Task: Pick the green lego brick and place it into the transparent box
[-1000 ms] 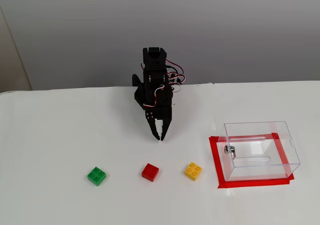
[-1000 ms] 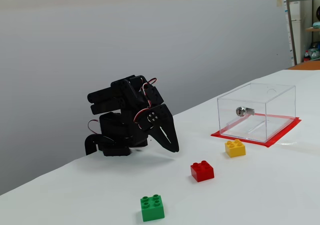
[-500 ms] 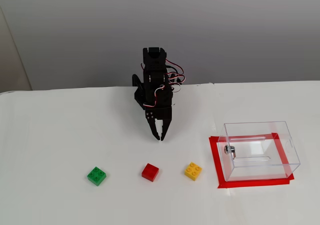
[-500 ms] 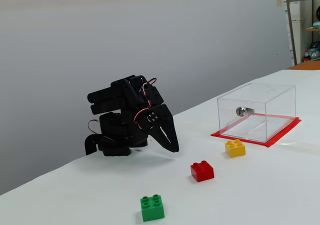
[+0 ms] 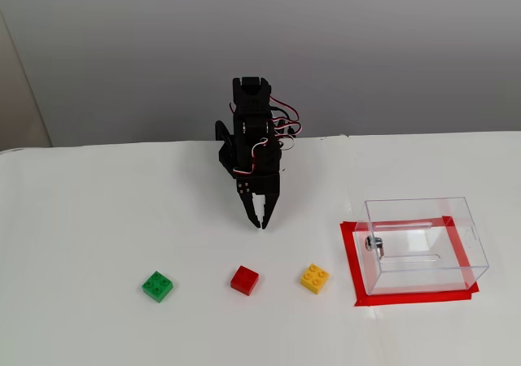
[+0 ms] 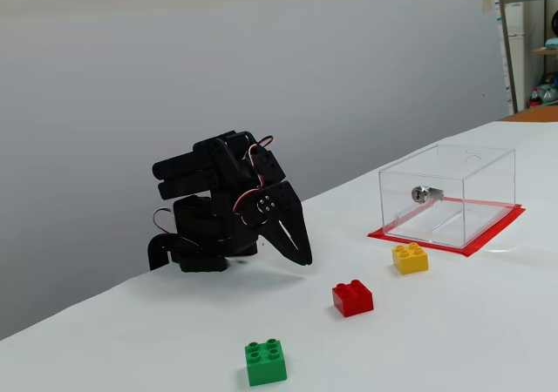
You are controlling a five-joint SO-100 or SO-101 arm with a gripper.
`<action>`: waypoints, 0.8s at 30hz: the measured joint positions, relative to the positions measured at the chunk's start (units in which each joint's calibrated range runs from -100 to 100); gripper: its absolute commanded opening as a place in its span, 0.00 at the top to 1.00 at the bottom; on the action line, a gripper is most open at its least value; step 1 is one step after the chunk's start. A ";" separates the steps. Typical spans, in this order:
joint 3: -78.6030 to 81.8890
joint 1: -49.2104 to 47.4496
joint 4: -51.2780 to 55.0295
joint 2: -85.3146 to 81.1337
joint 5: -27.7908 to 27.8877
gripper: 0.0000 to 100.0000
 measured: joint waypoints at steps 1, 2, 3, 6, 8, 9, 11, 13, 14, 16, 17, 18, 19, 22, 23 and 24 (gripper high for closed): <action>0.00 0.00 0.00 0.00 0.00 0.98; 0.00 0.00 0.00 0.00 0.00 0.98; 0.00 0.00 0.00 0.00 0.00 0.98; 0.00 0.00 0.00 0.00 0.00 0.98; 0.00 0.00 0.00 0.00 0.00 0.98; 0.00 0.00 0.00 0.00 0.00 0.98; 0.00 0.00 0.00 0.00 0.00 0.98; 0.00 0.00 0.00 0.00 0.00 0.98; -0.44 0.00 0.26 0.00 0.00 0.98; -1.77 0.11 0.69 0.00 0.00 0.98; -2.29 0.43 0.94 0.00 0.00 0.98; -3.09 0.53 0.94 0.00 0.00 0.98; -4.06 0.64 0.94 0.00 -0.05 0.98; -7.15 2.67 0.86 0.59 -0.05 0.98; -8.30 3.21 0.86 1.35 -0.05 0.98; -9.71 3.63 0.86 2.79 -0.05 0.98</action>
